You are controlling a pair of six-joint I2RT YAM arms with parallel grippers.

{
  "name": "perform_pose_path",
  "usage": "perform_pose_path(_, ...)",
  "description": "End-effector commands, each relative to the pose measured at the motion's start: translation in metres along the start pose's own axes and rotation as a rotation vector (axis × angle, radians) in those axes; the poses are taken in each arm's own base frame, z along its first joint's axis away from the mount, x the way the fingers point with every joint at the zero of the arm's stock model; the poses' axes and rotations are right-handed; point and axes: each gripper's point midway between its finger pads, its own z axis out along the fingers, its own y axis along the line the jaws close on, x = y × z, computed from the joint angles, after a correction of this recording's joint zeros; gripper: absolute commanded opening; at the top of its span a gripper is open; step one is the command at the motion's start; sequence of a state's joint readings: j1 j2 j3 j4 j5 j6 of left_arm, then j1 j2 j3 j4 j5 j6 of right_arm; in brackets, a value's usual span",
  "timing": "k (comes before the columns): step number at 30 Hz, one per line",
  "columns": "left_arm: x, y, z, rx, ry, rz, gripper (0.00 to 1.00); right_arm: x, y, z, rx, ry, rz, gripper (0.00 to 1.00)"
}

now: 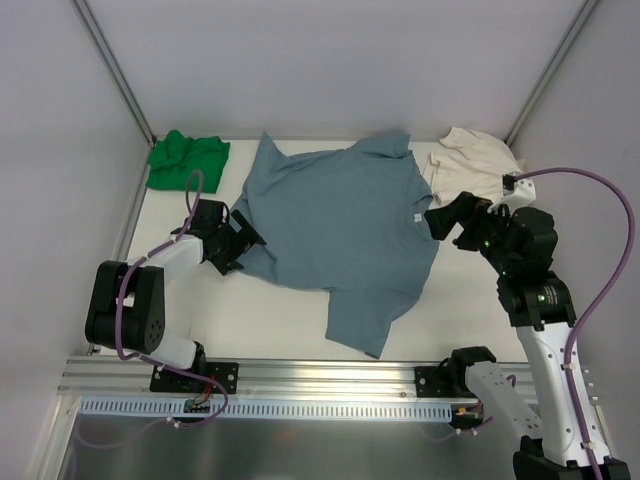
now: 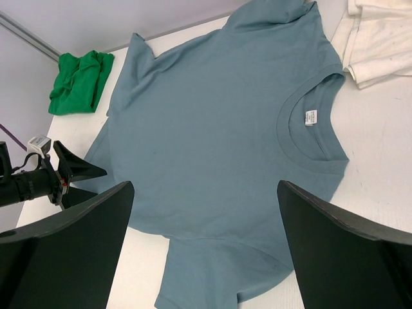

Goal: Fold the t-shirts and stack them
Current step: Flatten out the tshirt

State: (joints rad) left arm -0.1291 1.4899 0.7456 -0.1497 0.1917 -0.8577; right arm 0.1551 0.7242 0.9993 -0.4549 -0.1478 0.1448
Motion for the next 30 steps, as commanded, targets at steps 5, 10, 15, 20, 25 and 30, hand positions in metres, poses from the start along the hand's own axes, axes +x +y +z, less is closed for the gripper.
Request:
perform_pose_path(5,0.002,0.039,0.006,-0.181,-0.025,-0.033,0.99,-0.013,0.012,-0.017,-0.042,-0.044,-0.023,0.99)
perform_pose_path(10,0.018,0.063,0.000,-0.287,0.007,-0.103,0.99,-0.016,0.012,-0.022,-0.036,-0.057,-0.030,0.99)
perform_pose_path(15,0.044,0.086,-0.016,-0.336,-0.014,-0.152,0.99,-0.021,0.012,-0.024,-0.027,-0.078,-0.036,0.99)
perform_pose_path(20,0.071,0.110,-0.038,-0.365,-0.063,-0.231,0.99,-0.023,0.013,-0.025,-0.033,-0.085,-0.034,0.99)
perform_pose_path(25,0.098,0.133,-0.051,-0.380,-0.097,-0.328,0.99,-0.023,0.017,-0.027,-0.053,-0.090,-0.025,1.00)
perform_pose_path(30,0.100,0.143,-0.072,-0.343,-0.183,-0.381,0.99,-0.018,0.019,-0.025,-0.071,-0.080,-0.015,1.00)
